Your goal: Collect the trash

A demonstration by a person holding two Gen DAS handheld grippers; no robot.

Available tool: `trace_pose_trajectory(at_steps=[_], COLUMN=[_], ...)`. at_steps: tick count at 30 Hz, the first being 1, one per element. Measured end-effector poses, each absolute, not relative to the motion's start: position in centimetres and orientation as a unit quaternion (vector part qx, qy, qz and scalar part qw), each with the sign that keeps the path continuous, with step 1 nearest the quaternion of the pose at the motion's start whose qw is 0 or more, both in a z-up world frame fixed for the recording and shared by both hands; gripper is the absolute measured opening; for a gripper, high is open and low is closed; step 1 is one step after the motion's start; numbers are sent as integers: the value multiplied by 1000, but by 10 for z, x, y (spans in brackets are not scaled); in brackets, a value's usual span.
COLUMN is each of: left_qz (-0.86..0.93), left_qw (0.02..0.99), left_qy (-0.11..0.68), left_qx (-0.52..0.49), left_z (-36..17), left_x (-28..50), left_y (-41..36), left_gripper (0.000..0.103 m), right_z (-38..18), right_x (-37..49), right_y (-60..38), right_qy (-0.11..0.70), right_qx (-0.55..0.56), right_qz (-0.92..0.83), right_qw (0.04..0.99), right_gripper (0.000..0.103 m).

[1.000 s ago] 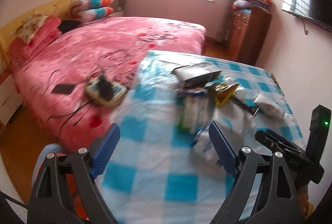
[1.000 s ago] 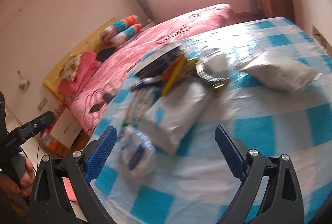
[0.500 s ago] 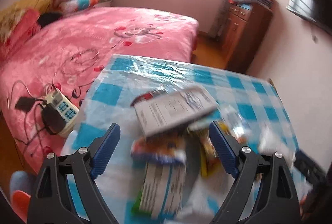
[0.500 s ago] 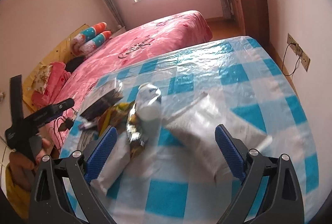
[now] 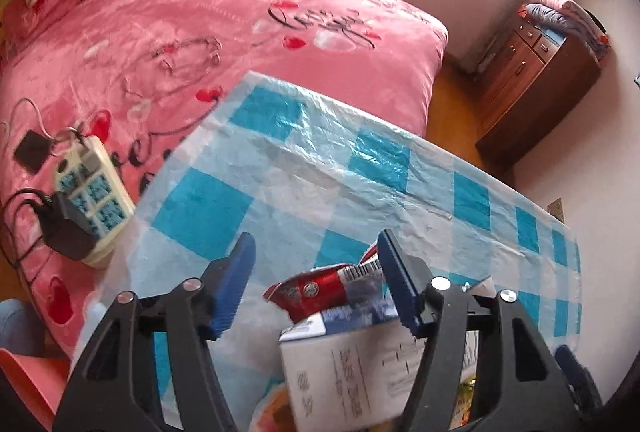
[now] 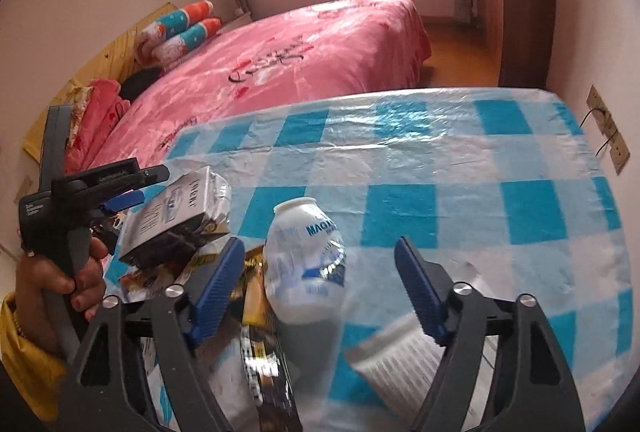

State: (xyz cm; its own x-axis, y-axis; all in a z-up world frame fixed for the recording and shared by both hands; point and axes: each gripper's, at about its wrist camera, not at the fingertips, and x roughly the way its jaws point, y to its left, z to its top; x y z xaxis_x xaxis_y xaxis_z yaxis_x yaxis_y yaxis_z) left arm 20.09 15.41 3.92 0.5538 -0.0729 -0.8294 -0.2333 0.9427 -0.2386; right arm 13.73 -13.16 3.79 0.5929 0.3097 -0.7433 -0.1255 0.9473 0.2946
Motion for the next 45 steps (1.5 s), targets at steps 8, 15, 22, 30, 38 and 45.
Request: trace_pose_trajectory(at_steps=[8,15,22,30,38,45], left_qz=[16,-27,-57,-72,-99,-95], left_qw=[860,848,851,858,875,892], left_qy=[492,510,508,498,469,435], left_qx=[-137,-141,-117,-102,-72,-75], left_z=[26,16,14,16,31,59], left_x=[219,206,163,104,65,32], left_y=[142,128,104,89,79,96], left_gripper=[60,58,57,57,56,64], right_z=[6,6,7,8,29,45], right_x=[163,149,116,55,11,-6], right_y=[-116,-107,-108,-118,-156,-226], right_qy=[477,458,455,444,396,369], right_qx=[83,66,74,76,127,180], right_qz=[119,141,156,157,160,64], right_qw=[867,875,874,879,895,909], right_gripper=[52,39,36,36,65,84])
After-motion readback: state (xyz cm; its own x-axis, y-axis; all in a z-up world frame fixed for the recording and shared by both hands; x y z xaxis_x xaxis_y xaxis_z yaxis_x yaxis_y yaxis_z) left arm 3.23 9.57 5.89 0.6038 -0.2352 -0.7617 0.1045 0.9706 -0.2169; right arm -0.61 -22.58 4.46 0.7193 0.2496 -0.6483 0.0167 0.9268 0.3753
